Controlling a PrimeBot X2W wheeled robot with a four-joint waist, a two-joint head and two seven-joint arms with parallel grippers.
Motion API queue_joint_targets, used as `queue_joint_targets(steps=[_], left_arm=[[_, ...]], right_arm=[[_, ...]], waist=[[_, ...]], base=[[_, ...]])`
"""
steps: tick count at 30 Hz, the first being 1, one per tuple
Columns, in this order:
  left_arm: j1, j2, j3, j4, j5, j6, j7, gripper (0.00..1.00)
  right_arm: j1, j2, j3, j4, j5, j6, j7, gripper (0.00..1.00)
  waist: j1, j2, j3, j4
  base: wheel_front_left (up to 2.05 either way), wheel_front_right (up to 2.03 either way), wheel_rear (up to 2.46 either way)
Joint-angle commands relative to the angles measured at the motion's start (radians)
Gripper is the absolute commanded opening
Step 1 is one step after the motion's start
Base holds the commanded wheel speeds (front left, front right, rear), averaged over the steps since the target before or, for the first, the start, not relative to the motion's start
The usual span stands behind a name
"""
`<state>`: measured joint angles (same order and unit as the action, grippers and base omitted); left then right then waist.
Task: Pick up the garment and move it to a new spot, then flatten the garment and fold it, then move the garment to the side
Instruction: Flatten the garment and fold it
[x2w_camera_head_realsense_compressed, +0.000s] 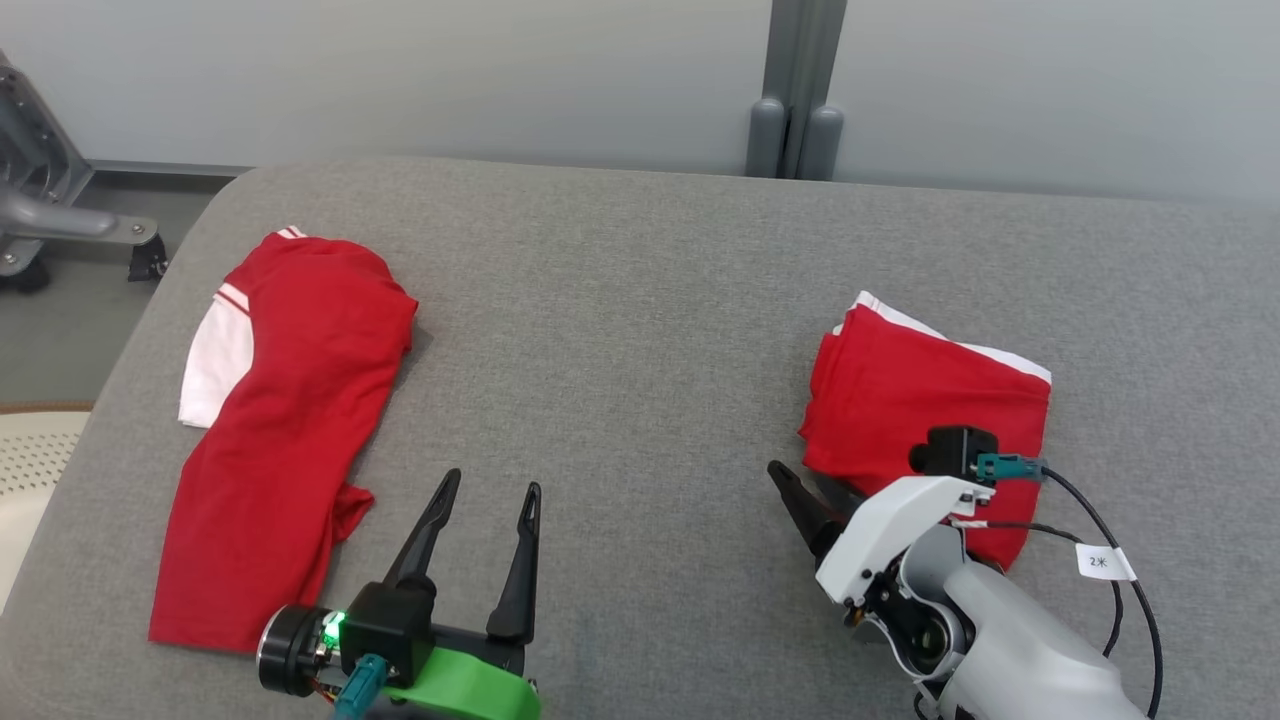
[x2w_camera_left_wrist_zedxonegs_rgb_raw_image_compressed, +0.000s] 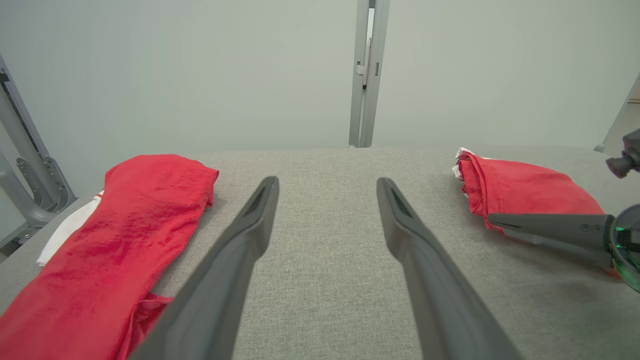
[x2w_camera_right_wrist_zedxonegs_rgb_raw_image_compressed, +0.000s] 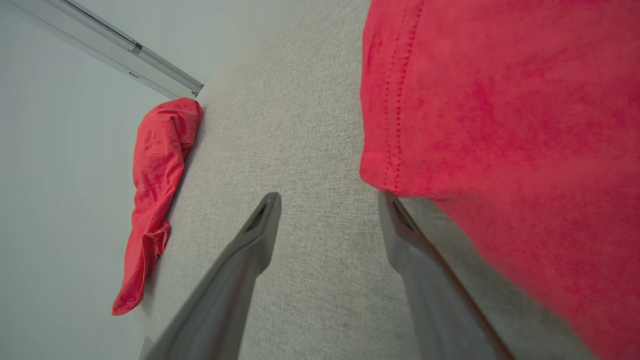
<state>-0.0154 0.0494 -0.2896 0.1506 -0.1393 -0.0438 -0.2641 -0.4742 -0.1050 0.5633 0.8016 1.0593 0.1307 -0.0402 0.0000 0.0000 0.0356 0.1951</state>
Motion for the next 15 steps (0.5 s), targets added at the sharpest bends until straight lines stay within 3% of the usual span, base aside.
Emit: queue_joint_targets(steps=[1, 8, 15], left_arm=[[0.000, 0.002, 0.006, -0.003, -0.002, 0.004, 0.000, 1.00], [-0.008, 0.002, 0.026, -0.014, 0.006, -0.003, 0.000, 1.00], [-0.029, 0.002, 0.055, -0.066, -0.006, 0.013, 0.000, 1.00]], right_arm=[[0.016, -0.010, 0.019, -0.011, -0.002, 0.000, 0.005, 1.00], [0.020, -0.086, 0.069, -0.123, -0.004, 0.000, -0.063, 1.00], [0.025, -0.211, 0.056, -0.168, -0.209, 0.000, -0.212, 1.00]], waist=[[0.0000, 0.0000, -0.008, -0.026], [0.0000, 0.0000, -0.024, -0.099], [0.0000, 0.0000, -0.031, -0.167]], base=[[0.00, 0.00, 0.00], [0.00, 0.00, 0.00], [0.00, 0.00, 0.00]])
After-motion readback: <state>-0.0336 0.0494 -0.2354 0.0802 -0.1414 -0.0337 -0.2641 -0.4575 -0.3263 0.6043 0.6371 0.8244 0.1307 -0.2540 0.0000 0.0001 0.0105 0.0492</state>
